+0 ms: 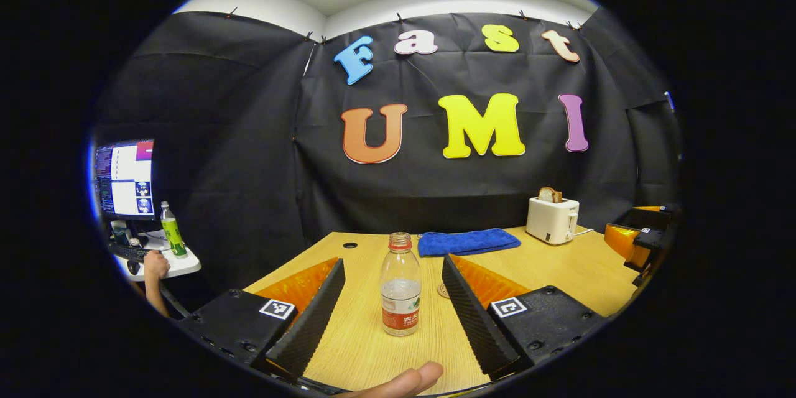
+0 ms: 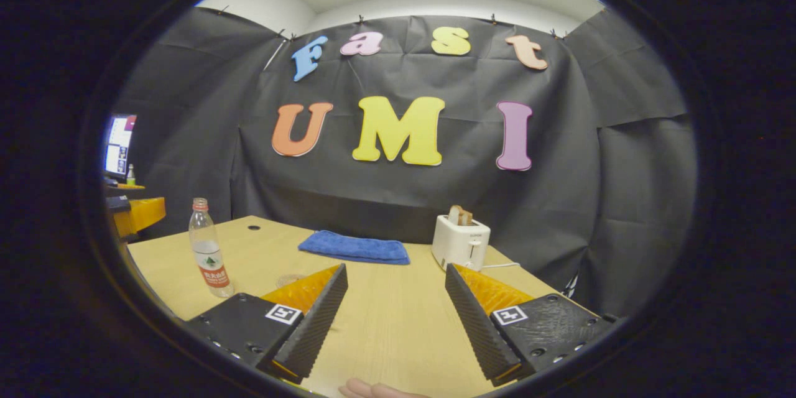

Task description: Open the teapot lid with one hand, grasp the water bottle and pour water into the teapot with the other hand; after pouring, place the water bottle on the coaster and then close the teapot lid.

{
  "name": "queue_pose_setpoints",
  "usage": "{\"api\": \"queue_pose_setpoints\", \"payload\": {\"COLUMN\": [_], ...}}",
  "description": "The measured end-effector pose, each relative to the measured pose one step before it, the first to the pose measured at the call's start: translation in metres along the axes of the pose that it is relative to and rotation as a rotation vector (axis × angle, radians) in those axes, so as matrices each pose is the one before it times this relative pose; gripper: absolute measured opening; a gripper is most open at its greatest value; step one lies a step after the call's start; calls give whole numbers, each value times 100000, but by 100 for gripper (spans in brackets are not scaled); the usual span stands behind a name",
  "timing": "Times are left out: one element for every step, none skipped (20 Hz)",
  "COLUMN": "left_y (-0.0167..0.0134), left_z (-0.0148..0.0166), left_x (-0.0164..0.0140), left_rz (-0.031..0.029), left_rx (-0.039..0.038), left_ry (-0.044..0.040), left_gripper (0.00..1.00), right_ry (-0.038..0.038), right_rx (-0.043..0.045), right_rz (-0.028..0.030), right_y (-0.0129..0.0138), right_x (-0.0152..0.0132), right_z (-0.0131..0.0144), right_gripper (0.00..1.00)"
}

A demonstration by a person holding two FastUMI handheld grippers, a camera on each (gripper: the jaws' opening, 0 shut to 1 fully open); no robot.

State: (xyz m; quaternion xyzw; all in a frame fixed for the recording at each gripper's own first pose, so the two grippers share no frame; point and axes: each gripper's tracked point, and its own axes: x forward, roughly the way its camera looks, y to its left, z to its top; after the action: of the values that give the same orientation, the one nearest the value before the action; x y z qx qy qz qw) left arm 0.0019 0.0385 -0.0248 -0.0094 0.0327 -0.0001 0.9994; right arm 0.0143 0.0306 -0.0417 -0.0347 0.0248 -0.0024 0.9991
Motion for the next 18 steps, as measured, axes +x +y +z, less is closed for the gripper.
{"api": "queue_pose_setpoints", "payload": {"left_y": [-83,142,56,68,191,87,0,57,101,127,74,-15,204,262,166,75,-129,-92], "left_z": [-84,-277,-271,-139,-269,-206,-170,-151,-31,-111,3,41,-101,25,60,-99,-120,-160], "left_x": [177,-48,198,182,238,185,62,63,126,83,77,109,19,122,100,64,82,92], "left_rz": [-53,-65,-252,-141,144,35,66,113,98,140,130,165,138,924,919,400,-411,-495], "left_rx": [-128,-289,-181,-137,-115,14,199,366,405,308,261,19,-92,55,396,46,-113,-112], "left_ry": [158,474,650,674,894,677,520,403,111,101,-47,-100,70,-198,-105,164,464,759], "left_gripper": [98,99,98,99,98,98,98,99,99,99,99,98,98,98,98,98,98,99], "right_ry": [-458,-736,-594,109,-227,43,372,271,805,330,1163,1033,922,1294,1340,2039,1374,896], "right_rx": [-625,-470,-695,-406,270,913,1285,1518,1047,1003,596,686,487,18,-116,-467,-494,-654], "right_rz": [-198,-122,-2,-74,203,1163,1787,2023,1972,2270,1801,1673,1560,782,215,-309,92,850], "right_y": [160,299,429,471,564,783,1046,1036,1088,985,864,776,804,701,571,398,479,587], "right_x": [293,252,341,537,482,382,719,602,689,841,593,718,739,665,728,645,504,419], "right_z": [-200,-116,-340,-434,-393,-521,-653,-561,-679,-471,-707,-555,-433,-471,-633,-563,-513,-378], "right_gripper": [95,97,95,95,97,96,98,95,95,95,95,98,98,95,95,96,97,96]}}
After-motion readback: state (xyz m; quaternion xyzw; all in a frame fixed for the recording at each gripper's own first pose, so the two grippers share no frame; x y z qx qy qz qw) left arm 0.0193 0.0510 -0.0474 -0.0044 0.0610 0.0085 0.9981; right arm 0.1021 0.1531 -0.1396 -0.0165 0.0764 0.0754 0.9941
